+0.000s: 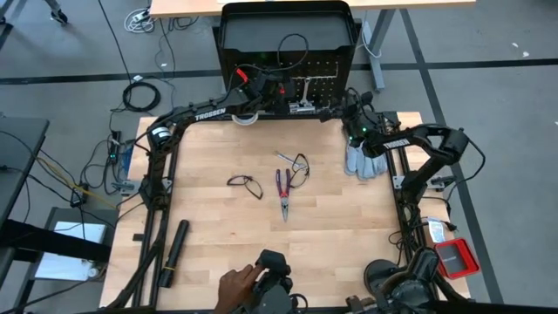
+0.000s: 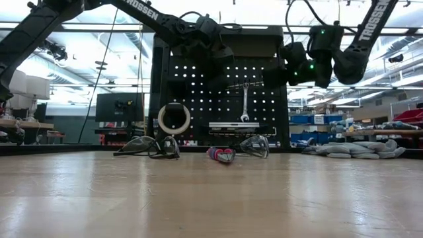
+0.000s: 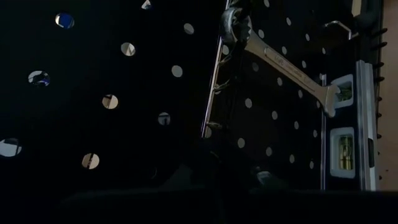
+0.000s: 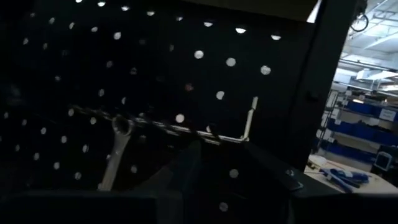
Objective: Hang tools onto peg board
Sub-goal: Assemble the black pegboard
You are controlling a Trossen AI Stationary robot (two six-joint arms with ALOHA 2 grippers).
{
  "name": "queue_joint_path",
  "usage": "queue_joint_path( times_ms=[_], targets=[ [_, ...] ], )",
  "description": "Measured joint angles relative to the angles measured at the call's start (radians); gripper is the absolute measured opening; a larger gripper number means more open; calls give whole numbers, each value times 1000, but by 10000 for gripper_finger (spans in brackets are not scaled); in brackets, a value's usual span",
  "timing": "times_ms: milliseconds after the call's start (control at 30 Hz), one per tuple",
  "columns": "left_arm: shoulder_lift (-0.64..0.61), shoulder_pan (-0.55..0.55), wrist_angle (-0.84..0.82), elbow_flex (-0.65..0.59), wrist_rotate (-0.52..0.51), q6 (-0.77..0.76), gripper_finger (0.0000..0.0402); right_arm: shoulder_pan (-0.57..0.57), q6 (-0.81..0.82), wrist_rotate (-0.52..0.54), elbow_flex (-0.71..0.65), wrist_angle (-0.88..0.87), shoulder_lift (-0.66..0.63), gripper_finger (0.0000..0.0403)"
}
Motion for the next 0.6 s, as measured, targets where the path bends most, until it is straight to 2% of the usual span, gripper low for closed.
queue_joint_path(
  times_ms=[267,500,600],
  targets=[
    [0,0,-2,0,1,2,11,-5,-54,-14,81,41,103,120],
    [0,0,-3,2,2,4,11,-2,-90,45,112,42,124,120],
    [0,0,-7,2,1,5,11,20,-93,117,112,44,122,120]
  ],
)
